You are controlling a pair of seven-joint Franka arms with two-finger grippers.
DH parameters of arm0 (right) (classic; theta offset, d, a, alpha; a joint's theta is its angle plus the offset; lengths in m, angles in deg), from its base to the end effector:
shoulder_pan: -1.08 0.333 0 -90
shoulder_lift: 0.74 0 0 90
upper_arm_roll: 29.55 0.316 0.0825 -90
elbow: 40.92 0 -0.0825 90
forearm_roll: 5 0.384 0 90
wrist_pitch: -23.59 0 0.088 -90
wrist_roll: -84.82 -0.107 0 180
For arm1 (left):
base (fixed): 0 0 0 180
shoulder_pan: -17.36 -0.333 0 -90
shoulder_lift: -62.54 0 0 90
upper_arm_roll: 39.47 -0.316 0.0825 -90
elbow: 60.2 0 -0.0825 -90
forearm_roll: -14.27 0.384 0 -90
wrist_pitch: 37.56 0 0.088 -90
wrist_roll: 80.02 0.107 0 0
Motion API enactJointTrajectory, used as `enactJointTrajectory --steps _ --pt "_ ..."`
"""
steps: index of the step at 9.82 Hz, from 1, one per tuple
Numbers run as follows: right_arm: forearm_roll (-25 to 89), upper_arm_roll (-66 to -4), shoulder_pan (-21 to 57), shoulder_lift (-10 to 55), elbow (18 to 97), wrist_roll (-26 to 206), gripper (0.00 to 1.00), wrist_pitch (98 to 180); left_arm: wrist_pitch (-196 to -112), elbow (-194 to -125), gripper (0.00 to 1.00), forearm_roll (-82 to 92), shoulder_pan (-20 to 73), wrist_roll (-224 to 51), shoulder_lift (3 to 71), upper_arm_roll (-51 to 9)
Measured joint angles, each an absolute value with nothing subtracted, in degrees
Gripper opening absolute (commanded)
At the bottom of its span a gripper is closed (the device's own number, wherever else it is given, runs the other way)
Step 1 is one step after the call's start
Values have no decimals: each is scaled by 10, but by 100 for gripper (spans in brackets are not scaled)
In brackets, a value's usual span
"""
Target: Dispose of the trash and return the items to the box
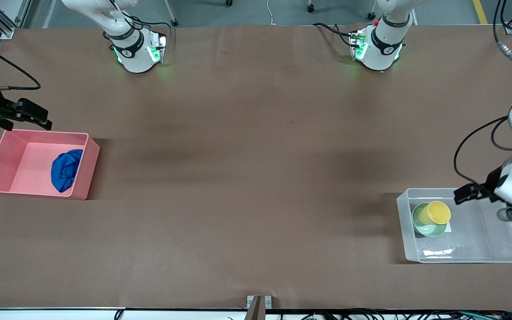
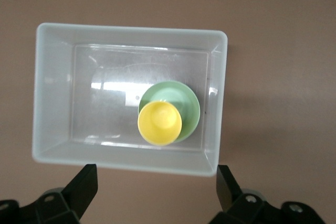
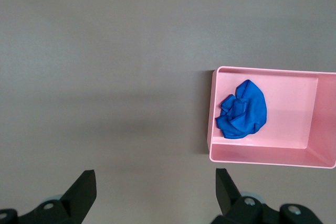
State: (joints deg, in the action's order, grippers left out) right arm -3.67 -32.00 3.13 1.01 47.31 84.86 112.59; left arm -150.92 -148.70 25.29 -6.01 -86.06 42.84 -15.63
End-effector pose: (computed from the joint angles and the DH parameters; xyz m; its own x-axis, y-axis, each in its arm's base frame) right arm 0.5622 -0.0010 0.6205 0.9998 -0.0059 -0.0171 -0.0063 -0.9997 -0.0219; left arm 0.6681 0.0414 0.4789 0.9906 0.0587 0.1238 0.0635 -0.9974 -0.0349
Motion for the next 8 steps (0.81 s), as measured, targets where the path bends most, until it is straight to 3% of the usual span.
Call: enactJointTrajectory --steps 4,8 --pt "-37 -320 31 10 473 849 100 1126 -1344 -1408 100 232 -59 -864 495 -111" --pt "-37 -320 31 11 473 849 100 1126 -1272 -1396 100 194 -52 -864 551 -101"
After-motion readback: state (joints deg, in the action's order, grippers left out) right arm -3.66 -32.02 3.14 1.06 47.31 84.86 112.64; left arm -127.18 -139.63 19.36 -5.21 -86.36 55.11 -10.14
